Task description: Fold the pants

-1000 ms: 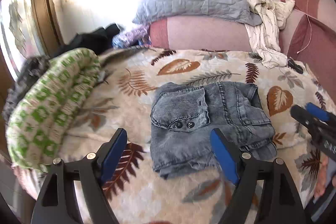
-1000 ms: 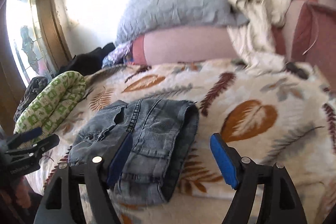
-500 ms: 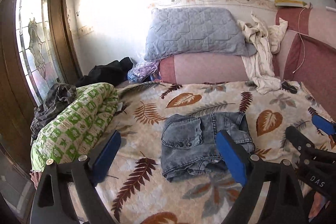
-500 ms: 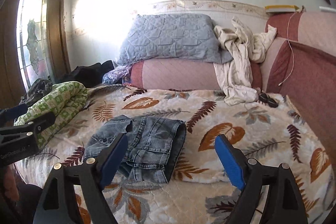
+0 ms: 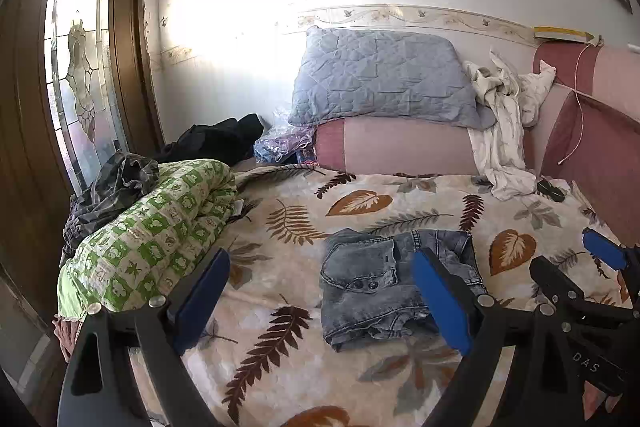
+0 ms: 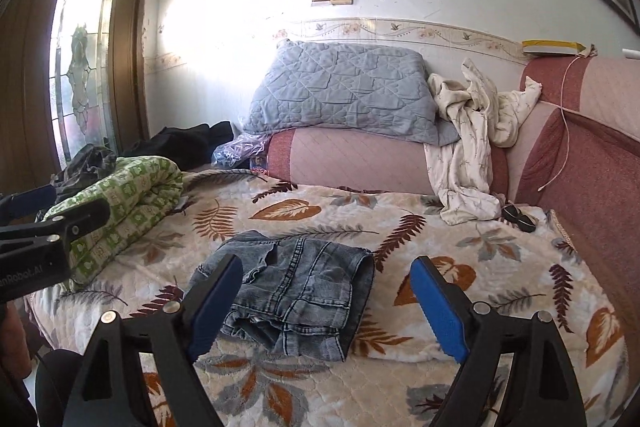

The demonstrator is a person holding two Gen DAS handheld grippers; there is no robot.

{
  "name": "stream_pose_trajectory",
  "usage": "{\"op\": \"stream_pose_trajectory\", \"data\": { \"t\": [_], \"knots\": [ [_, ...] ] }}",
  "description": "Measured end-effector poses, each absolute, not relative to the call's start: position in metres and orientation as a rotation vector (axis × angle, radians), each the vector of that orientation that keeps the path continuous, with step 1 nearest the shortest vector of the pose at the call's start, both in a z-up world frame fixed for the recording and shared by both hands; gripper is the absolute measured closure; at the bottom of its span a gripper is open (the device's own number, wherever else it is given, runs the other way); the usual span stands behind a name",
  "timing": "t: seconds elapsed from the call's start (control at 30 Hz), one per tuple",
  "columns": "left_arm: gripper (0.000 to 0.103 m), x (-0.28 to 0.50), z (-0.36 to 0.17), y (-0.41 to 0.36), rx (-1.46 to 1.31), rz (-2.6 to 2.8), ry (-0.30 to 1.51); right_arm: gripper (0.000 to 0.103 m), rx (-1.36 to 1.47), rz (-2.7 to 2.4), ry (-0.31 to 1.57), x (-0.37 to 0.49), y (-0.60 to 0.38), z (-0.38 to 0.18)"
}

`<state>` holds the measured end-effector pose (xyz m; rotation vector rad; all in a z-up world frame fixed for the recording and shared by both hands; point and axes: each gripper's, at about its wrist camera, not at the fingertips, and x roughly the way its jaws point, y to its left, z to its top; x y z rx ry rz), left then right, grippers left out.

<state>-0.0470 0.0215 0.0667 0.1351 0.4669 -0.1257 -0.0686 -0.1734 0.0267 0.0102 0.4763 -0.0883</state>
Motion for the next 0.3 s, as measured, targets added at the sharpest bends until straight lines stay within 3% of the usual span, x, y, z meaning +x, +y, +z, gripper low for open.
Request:
{"op": "stream_pose_trajectory", "data": {
  "t": [0.3],
  "knots": [
    [0.01, -0.033, 0.053, 0.04, 0.041, -0.158, 0.512, 0.015, -0.01, -0.053, 0.536, -0.047, -0.162, 0.008]
  ]
}}
